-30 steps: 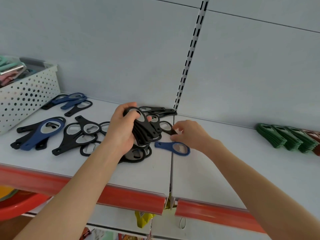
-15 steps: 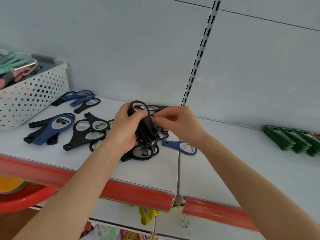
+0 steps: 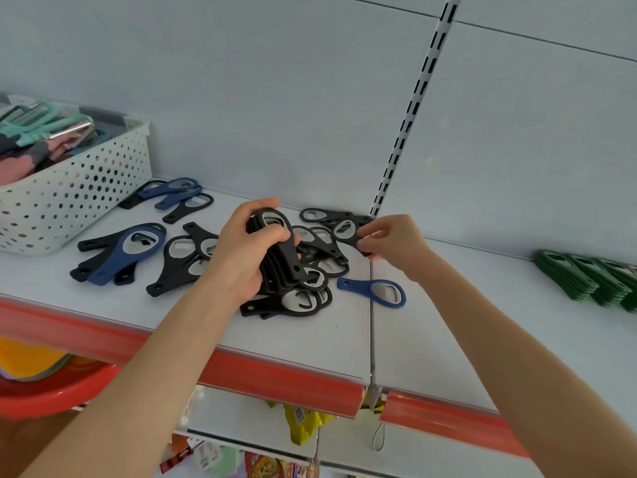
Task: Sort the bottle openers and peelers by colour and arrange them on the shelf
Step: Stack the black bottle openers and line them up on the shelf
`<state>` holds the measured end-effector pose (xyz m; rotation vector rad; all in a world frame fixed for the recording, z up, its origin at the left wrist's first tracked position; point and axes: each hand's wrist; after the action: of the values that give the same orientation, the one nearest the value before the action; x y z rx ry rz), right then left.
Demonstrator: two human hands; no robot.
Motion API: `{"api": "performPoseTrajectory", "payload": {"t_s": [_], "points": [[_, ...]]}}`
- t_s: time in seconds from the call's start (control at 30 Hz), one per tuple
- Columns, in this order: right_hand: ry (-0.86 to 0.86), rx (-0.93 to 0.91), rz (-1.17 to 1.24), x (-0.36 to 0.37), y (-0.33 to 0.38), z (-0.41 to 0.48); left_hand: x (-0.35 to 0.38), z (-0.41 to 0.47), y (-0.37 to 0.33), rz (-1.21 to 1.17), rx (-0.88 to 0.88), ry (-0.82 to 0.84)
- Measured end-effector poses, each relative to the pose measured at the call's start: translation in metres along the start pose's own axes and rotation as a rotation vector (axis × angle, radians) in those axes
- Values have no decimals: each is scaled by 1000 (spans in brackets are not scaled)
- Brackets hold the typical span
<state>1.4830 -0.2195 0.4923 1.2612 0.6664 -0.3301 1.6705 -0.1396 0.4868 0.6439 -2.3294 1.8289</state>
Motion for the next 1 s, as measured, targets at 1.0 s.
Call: {"api": "performPoseTrajectory", "payload": {"t_s": [1.0], "points": [[-33,-423,19,64,84,-59,-16,0,-9,-202,-72,-59]]}}
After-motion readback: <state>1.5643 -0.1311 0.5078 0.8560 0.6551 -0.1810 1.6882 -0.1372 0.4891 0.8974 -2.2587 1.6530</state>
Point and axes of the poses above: each hand's wrist, its own z-axis towards the middle knuckle, its own x-axis out of the palm, y = z × x, and after that the axes turned 13 degrees about -x, right-handed
